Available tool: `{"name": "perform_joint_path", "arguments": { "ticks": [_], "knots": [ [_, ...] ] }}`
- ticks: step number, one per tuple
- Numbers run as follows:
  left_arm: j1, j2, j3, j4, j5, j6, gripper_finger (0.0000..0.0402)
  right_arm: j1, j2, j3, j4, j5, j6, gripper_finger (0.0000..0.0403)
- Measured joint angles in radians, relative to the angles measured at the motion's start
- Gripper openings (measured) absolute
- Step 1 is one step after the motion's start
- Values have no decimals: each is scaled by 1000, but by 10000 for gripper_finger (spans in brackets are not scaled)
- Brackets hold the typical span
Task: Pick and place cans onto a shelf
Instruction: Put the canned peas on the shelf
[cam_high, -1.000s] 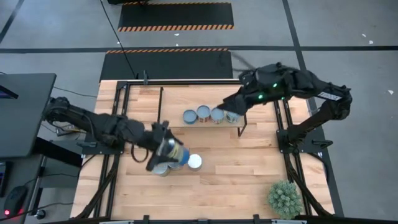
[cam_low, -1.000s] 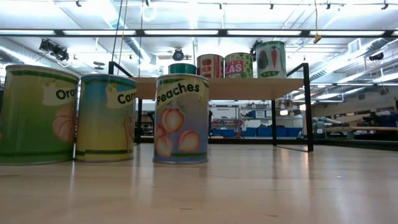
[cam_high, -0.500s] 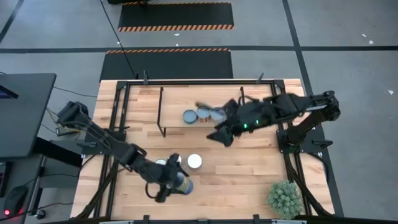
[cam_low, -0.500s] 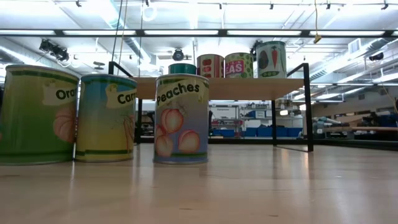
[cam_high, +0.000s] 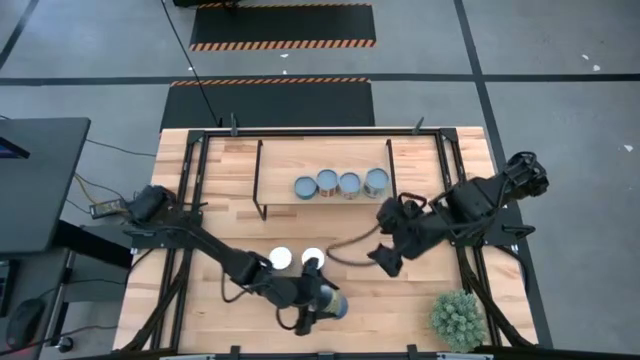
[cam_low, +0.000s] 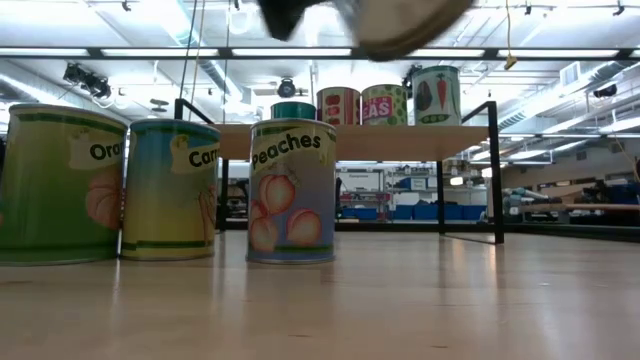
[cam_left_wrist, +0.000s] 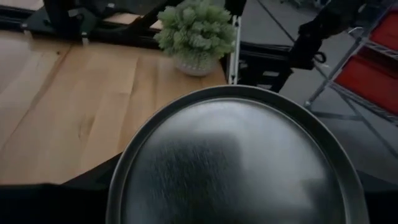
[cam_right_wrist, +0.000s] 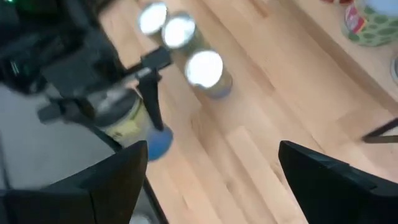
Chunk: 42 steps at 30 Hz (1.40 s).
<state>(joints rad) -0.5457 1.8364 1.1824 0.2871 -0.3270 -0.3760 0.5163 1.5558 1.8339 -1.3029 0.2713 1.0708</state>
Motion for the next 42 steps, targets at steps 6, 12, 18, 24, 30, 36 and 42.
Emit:
{"name": "perform_joint_path", "arguments": {
  "ticks": [6,12,18,24,30,36,42],
  "knots": [
    [62,123,149,-65,14,36,311,39,-2,-51,-54,-52,-39,368],
    [107,227,283,-203,129,101,311,96,-8,-72,-80,-90,-37,368],
    [126,258,339,-308,181,153,311,152,-14,-72,-98,-102,-15,368],
    [128,259,330,-384,191,162,311,180,-14,-72,-81,-79,6,368],
    [121,285,329,-388,191,162,311,189,-14,-72,-61,-59,7,368],
    [116,315,328,-388,191,147,311,189,-13,-72,-38,-54,7,368],
    [117,326,330,-388,190,144,312,189,-13,-72,-28,-37,4,368]
  ]
}}
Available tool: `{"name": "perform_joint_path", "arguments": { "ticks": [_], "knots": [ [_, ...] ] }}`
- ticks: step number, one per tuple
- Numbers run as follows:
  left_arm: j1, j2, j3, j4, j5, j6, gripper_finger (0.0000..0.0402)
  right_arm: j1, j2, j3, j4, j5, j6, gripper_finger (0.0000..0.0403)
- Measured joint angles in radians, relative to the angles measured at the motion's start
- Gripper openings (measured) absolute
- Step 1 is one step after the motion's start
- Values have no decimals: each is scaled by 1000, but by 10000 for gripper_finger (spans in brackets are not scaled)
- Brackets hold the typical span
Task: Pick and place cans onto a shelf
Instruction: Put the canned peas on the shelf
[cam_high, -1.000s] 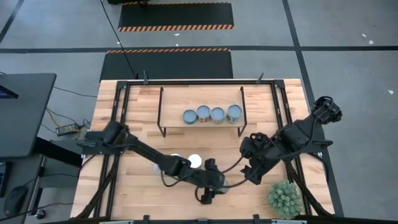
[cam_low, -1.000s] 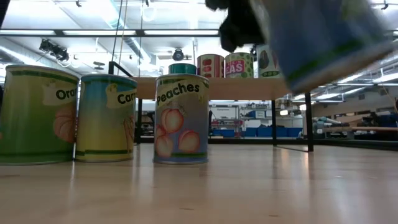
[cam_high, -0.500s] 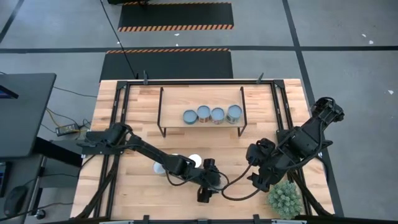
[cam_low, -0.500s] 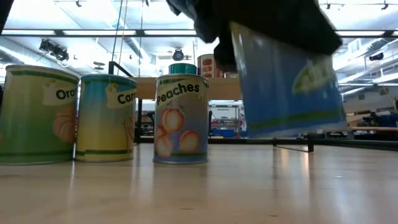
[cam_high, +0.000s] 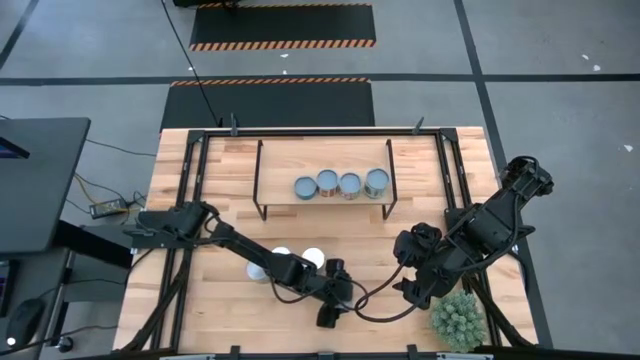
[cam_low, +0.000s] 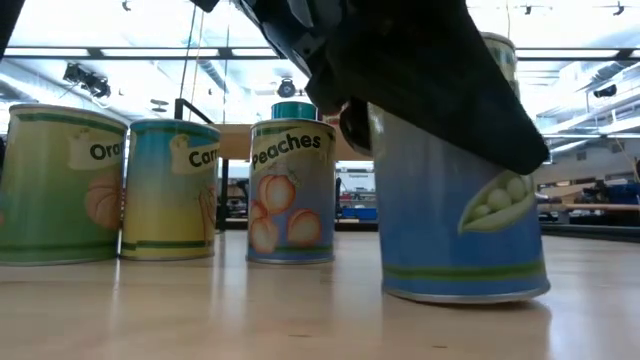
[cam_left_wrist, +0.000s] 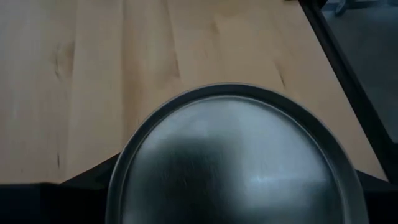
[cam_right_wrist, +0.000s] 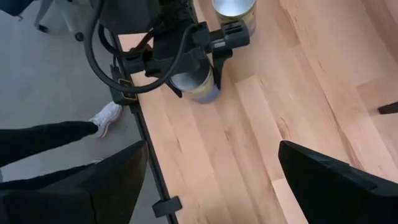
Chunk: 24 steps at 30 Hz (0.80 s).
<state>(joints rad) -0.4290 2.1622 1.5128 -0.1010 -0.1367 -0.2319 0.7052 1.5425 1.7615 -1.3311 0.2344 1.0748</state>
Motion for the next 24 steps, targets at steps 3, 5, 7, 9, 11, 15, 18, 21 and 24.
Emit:
{"name": "perform_joint_path", "arguments": {
  "ticks": [3,5,7,9,11,15,18,21,24],
  "knots": [
    [1,1,0,-2,0,0,312,0,0,0,14,0,0,368],
    [2,8,1,4,0,6,312,0,0,0,16,0,3,368],
    [2,9,1,-1,0,10,312,0,0,0,18,0,6,368],
    [2,9,1,-2,0,11,314,0,0,0,19,0,6,368],
    [2,9,1,-3,-3,10,315,0,0,0,22,0,6,368],
    [2,9,1,-4,-11,6,315,0,0,0,21,0,6,368],
    [4,9,0,-5,-12,0,315,0,0,0,21,0,6,368],
    [15,9,0,-6,-7,-32,316,0,0,0,22,0,6,368],
    [29,9,1,-5,37,-77,317,0,0,0,21,0,6,368]
  ]
}}
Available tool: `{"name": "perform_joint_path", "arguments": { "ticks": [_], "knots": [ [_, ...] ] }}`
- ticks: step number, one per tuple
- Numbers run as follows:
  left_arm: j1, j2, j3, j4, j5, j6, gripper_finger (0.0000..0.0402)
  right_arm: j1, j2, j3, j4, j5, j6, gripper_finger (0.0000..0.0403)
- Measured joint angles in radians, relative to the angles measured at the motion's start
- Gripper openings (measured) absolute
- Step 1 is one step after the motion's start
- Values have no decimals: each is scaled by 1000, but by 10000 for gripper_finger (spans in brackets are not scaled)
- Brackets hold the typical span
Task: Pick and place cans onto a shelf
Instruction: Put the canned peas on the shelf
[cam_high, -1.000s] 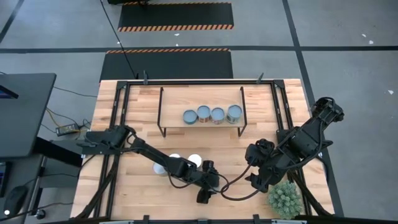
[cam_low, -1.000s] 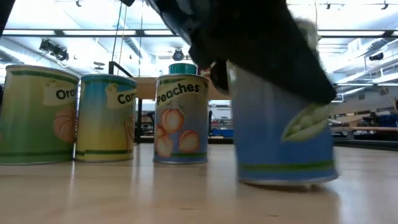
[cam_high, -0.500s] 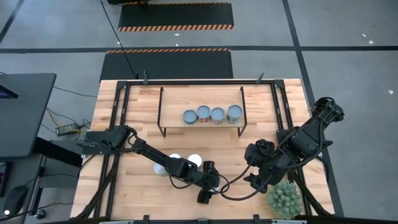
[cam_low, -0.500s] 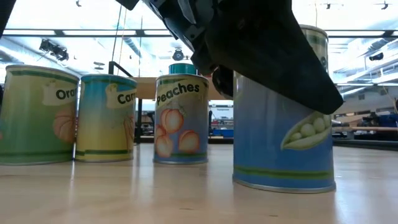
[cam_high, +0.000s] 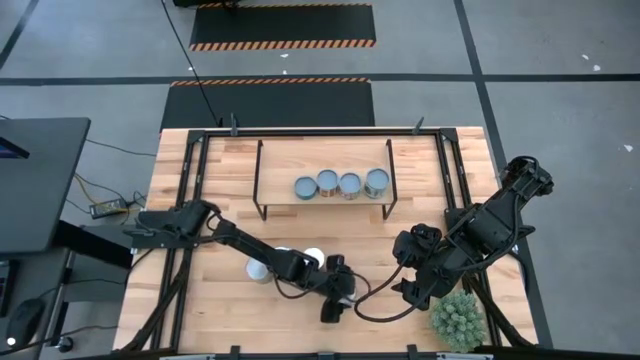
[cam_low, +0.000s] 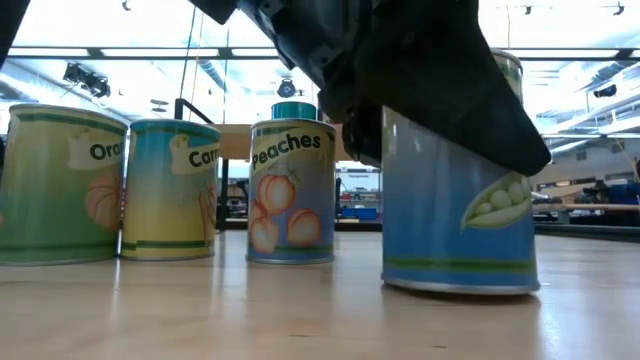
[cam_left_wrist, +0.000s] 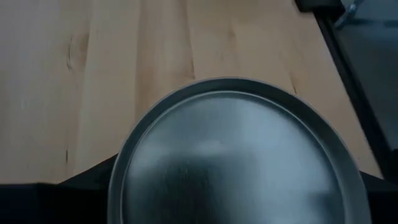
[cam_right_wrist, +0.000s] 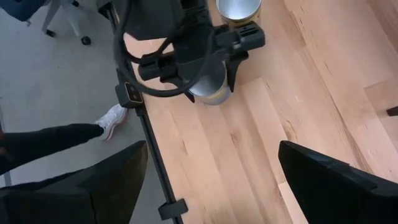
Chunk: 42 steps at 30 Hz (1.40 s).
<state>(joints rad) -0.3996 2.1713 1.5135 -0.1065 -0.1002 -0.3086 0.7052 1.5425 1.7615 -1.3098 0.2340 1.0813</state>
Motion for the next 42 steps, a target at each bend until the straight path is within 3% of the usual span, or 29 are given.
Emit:
{"name": "perform_joint_path", "arguments": {
  "ticks": [7,22,27,37,42],
  "knots": [
    [16,10,-7,-29,22,-43,391,0,3,0,-1,0,-7,368],
    [17,-25,-3,-91,-27,1,382,0,3,-1,-16,3,-40,368],
    [13,-81,-2,-113,-107,15,382,0,4,-33,-14,5,-52,368],
    [-1,-164,-2,-163,-136,32,382,-13,4,-277,206,-50,-131,368],
    [-27,-241,-2,-202,-218,32,382,-13,4,-367,295,19,-215,368]
  ]
}}
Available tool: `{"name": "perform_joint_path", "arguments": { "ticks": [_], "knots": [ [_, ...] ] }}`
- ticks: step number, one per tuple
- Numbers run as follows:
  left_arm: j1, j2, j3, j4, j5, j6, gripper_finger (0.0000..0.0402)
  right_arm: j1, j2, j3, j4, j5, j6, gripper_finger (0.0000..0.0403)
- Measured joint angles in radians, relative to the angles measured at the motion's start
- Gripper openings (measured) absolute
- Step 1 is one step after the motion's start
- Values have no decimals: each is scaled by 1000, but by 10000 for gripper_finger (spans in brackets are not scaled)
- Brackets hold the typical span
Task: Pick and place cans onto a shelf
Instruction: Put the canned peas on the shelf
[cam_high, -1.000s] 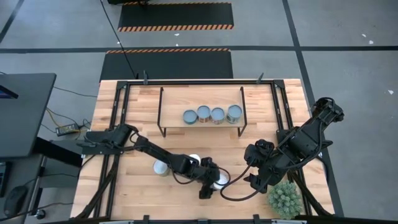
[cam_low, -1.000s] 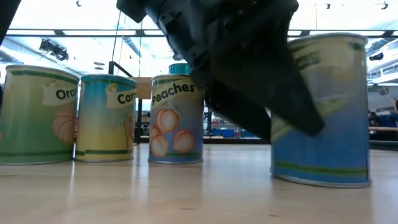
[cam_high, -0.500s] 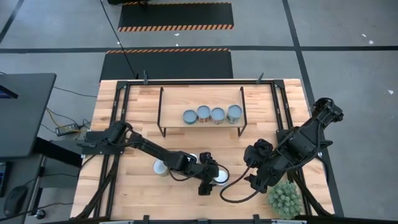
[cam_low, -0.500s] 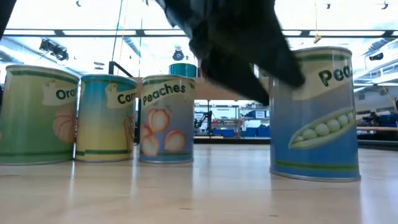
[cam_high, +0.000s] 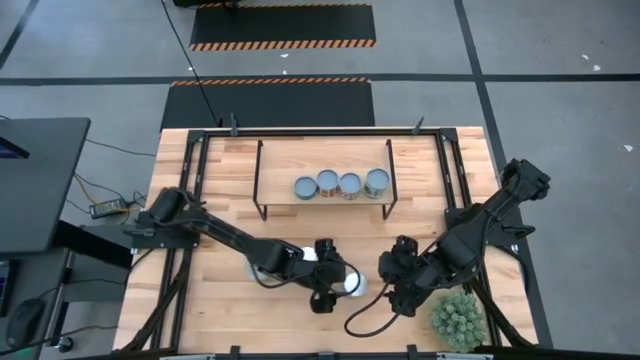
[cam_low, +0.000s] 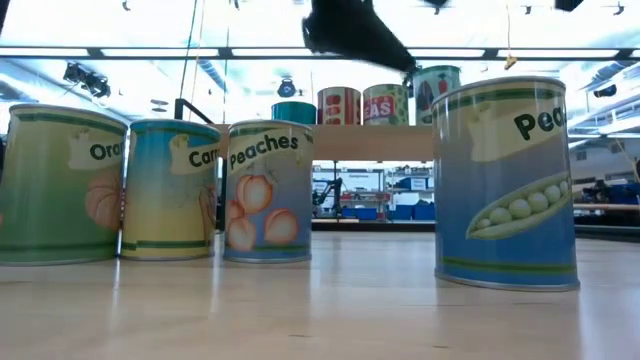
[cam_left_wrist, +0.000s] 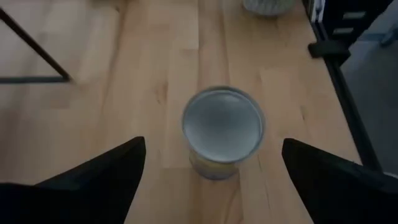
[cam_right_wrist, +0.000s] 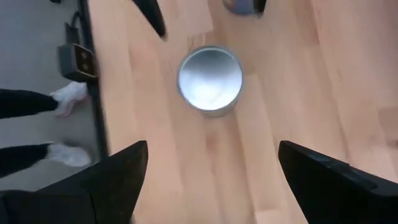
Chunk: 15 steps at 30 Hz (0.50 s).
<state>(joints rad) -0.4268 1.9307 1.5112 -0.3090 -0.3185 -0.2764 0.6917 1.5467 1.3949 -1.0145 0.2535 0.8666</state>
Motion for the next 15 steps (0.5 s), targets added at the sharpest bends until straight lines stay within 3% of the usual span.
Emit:
{"name": "perform_joint_path", "arguments": {
  "ticks": [8,15],
  "knots": [
    [-59,-113,0,-103,-114,-50,382,-12,0,-96,208,82,-238,365],
    [-127,-194,0,-160,-242,-133,382,-71,30,-135,315,-2,-374,389]
  ]
}}
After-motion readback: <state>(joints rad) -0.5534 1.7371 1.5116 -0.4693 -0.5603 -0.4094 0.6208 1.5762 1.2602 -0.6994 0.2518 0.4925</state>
